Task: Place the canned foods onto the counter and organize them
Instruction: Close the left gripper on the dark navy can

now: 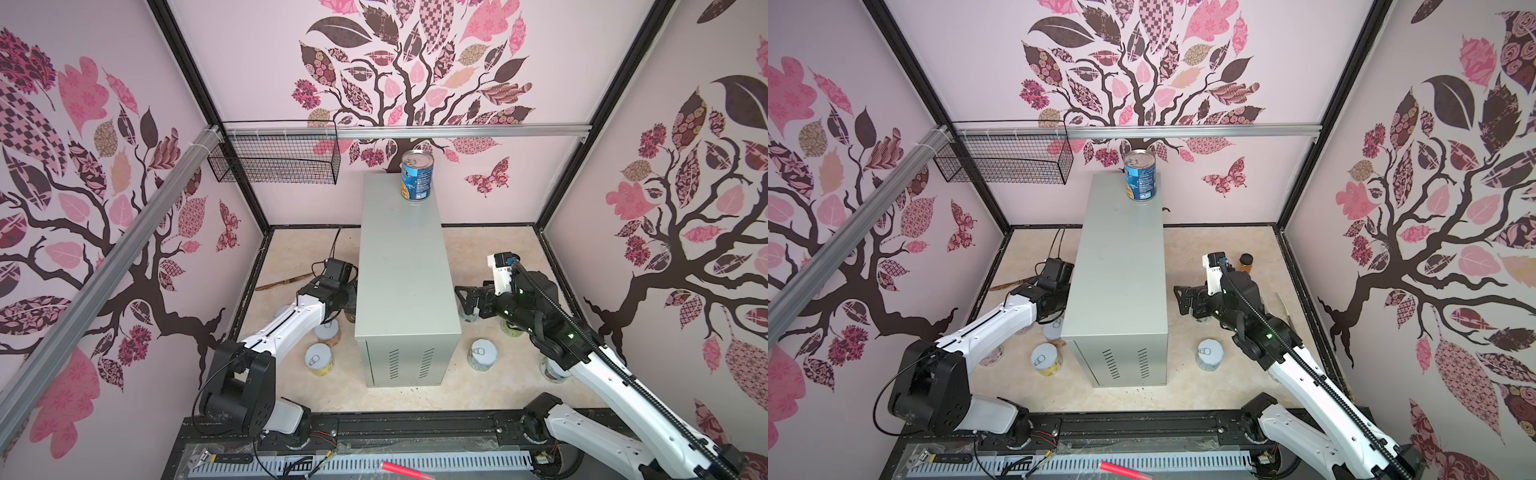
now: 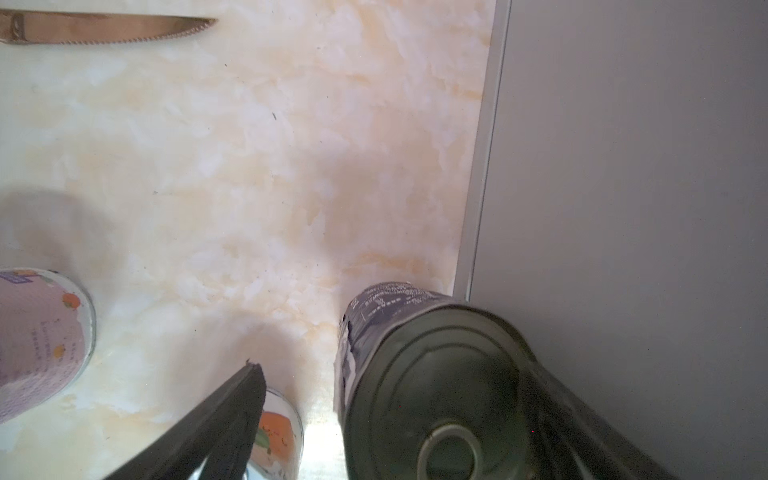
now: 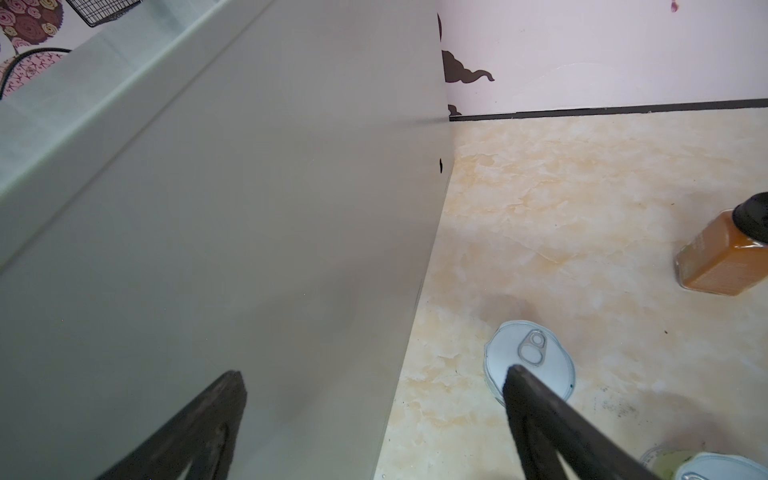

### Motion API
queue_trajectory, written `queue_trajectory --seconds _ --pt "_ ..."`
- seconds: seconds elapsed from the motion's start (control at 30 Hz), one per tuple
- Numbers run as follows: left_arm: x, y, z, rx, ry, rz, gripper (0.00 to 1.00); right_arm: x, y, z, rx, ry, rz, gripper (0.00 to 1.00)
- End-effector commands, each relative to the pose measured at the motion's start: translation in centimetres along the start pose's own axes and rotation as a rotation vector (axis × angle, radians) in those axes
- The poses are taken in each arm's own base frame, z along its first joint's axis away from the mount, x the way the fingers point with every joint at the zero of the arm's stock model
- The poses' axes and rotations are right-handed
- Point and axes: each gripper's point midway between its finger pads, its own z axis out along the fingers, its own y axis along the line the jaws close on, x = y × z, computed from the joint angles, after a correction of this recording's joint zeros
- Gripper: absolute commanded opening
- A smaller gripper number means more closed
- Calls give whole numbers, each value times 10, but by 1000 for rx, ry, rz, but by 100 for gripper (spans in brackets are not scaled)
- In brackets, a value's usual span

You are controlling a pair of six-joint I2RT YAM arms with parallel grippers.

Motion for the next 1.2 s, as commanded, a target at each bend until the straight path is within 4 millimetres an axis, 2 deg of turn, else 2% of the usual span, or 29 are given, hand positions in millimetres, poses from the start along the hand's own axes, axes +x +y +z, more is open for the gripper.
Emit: queue_trajectory --seconds 0.0,0.13,0.4,0.6,0.87,1.03,1.17 --pt "35 -4 16 -22 78 49 98 -8 4 -4 -15 -16 3 100" --pt "26 18 17 -135 11 11 97 -8 6 -3 -23 -16 4 100" --pt "16 28 31 -160 23 -36 93 -10 7 -7 -29 -27 0 100" --pt "9 37 32 -174 10 -68 92 -10 7 -7 -30 -30 -1 100" --pt "12 35 17 -165 -17 -45 90 -11 8 -6 -32 -32 -5 100" --pt "15 49 3 -216 -49 -55 88 -12 8 -7 -34 -32 -5 100" --pt "16 60 -6 -240 -86 -71 82 -13 9 -7 -37 -32 -2 100"
